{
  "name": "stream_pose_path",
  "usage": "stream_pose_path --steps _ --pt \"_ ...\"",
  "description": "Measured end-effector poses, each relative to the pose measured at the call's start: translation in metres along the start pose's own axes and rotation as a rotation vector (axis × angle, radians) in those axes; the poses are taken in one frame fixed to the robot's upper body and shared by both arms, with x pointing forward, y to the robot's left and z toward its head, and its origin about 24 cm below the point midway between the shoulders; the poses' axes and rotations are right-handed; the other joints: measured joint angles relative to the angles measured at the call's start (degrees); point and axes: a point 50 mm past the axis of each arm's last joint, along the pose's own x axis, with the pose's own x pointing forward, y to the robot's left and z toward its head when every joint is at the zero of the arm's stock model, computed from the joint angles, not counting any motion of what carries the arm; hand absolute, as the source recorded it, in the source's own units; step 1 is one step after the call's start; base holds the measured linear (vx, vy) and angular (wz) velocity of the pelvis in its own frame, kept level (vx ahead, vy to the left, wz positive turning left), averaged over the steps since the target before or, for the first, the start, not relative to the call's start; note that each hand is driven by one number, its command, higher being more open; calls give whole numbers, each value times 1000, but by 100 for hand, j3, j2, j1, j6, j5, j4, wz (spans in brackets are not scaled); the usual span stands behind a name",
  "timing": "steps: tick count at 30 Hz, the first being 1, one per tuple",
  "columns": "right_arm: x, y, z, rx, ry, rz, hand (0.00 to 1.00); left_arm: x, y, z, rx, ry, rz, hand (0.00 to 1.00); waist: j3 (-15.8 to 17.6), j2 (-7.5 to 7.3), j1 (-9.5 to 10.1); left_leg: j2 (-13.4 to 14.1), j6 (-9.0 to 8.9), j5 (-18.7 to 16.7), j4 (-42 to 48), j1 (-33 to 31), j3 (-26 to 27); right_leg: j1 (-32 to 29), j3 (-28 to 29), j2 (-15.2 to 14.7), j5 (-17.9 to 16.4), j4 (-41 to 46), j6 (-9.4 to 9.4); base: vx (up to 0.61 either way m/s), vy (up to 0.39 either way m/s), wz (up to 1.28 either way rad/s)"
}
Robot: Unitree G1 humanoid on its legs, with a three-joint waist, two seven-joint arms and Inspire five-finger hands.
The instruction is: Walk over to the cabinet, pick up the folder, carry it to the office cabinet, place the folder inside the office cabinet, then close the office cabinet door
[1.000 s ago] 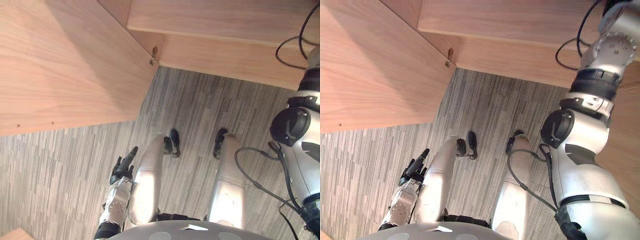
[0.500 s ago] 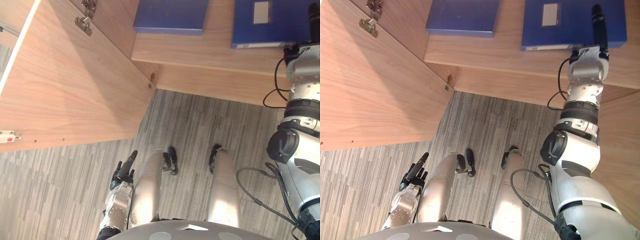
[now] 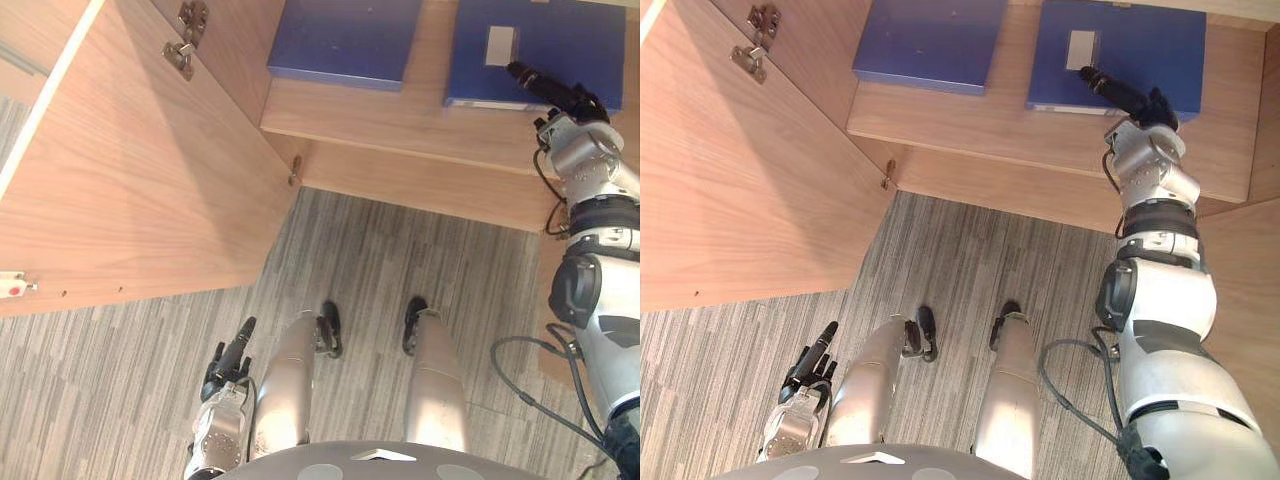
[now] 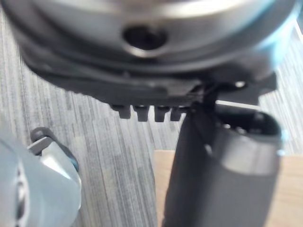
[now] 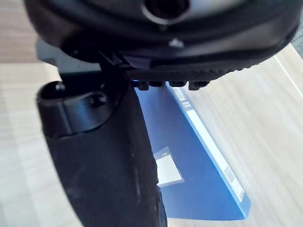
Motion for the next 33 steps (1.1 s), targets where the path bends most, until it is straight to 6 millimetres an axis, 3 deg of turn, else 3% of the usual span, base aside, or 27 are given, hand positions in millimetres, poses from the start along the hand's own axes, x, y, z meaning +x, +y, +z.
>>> stream_pose_path --steps 6,14,19,26,30,33 --pt "-1 13 20 -174 -60 78 100 0 6 7 11 -13 -19 100 -1 2 42 -79 12 44 -127 -8 25 -61 -17 -87 15 -28 2 12 6 2" --pt "0 13 11 -598 -52 134 100 1 3 16 31 -25 -61 100 -7 11 66 -117 11 134 -266 -6 -41 19 -211 -156 104 -194 -47 11 8 5" --pt "-1 10 -5 -928 -54 190 100 1 3 17 39 -14 -71 100 -31 14 83 -124 10 157 -266 -6 -73 52 -247 -161 106 -208 -48 -10 -1 2" --pt "-9 11 -43 -1414 -49 284 100 2 4 18 84 -12 -68 100 -232 0 89 -83 -8 211 -346 1 -68 72 -271 -112 167 -327 -73 -6 -7 -2" --pt "-10 10 -42 -1501 -75 201 100 -1 -11 15 106 -13 -112 100 -235 0 138 -29 -2 215 -353 9 -12 71 -235 -45 245 -411 -67 -7 -2 -12" --pt "-18 5 -29 -1506 -183 55 100 -4 -27 17 100 -41 -159 100 -235 0 163 -29 1 216 -363 25 31 66 -199 -39 270 -440 -39 8 7 -6"
